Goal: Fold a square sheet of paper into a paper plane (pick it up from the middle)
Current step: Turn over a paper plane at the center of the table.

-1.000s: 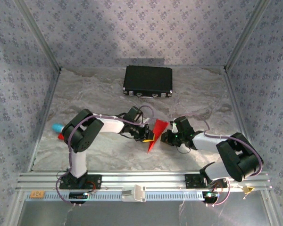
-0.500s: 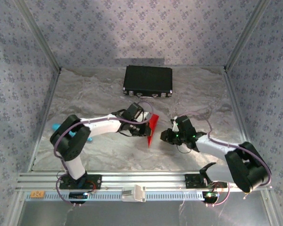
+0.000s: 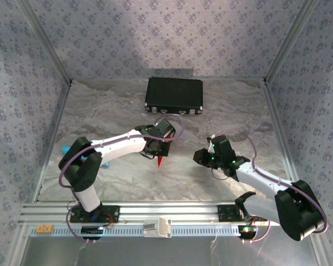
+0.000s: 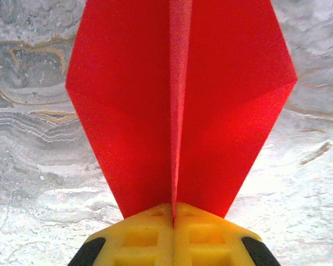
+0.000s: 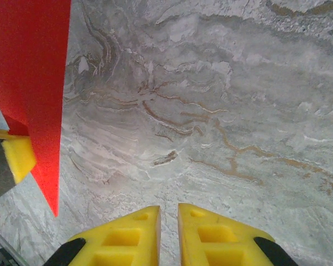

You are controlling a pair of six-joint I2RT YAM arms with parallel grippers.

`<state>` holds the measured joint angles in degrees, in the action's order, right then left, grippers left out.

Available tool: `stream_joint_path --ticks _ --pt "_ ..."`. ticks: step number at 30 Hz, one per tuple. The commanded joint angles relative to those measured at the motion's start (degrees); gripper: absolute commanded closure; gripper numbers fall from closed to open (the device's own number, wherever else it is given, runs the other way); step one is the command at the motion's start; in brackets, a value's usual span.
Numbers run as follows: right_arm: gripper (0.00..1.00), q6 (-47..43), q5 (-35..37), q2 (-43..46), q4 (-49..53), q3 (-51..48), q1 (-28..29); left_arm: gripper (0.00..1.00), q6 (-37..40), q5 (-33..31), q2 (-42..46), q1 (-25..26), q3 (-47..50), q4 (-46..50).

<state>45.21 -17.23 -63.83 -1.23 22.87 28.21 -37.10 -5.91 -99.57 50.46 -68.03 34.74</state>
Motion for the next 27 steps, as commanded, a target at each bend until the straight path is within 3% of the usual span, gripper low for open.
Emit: stream_joint_path --ticks 1,27 --pt "0.83 -0.14 1.3 -0.06 1.41 0.77 -0.26 0.97 -0.37 -2.97 -1.34 0.93 -1.48 3.61" --pt "0.82 0.94 1.59 -0.15 0.04 -0.37 -0.2 0.89 -3.39 0.15 -4.23 1.09 2.02 -0.75"
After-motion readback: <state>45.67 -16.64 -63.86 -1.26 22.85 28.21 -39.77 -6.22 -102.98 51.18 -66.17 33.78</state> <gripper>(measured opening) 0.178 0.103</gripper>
